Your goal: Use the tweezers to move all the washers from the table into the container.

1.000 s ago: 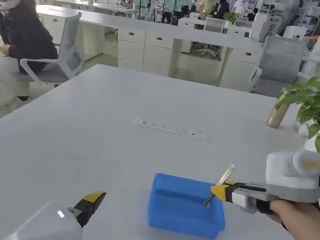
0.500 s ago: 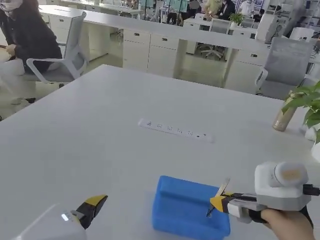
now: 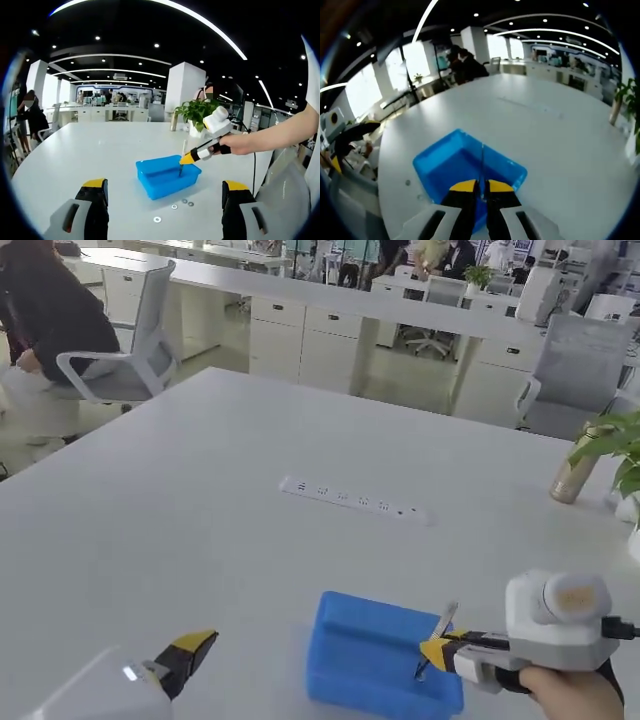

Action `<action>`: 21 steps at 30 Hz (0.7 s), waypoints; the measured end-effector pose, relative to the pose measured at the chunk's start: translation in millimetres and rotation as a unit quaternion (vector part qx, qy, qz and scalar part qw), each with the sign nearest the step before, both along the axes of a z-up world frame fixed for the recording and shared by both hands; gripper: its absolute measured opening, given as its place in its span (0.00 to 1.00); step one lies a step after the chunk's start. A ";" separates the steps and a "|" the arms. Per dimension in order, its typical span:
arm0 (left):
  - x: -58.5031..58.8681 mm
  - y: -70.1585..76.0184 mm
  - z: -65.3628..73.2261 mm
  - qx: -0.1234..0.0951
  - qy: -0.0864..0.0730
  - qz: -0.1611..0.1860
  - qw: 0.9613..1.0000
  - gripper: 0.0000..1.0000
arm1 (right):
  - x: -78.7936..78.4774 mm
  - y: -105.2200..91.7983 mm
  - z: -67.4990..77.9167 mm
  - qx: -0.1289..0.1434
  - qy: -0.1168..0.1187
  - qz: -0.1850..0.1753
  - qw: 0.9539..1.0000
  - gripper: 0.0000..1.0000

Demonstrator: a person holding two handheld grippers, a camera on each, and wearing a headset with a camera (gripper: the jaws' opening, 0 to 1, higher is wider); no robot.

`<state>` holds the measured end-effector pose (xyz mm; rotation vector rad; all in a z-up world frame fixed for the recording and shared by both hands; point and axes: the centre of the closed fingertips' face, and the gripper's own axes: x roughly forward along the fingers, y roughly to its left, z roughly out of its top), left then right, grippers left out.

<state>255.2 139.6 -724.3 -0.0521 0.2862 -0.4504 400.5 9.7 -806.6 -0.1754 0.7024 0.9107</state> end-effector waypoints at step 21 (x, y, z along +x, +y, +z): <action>0.9 3.7 -1.0 0.000 0.001 0.005 1.000 0.95 | -18.1 3.6 30.4 0.064 -0.024 -0.010 0.998 0.03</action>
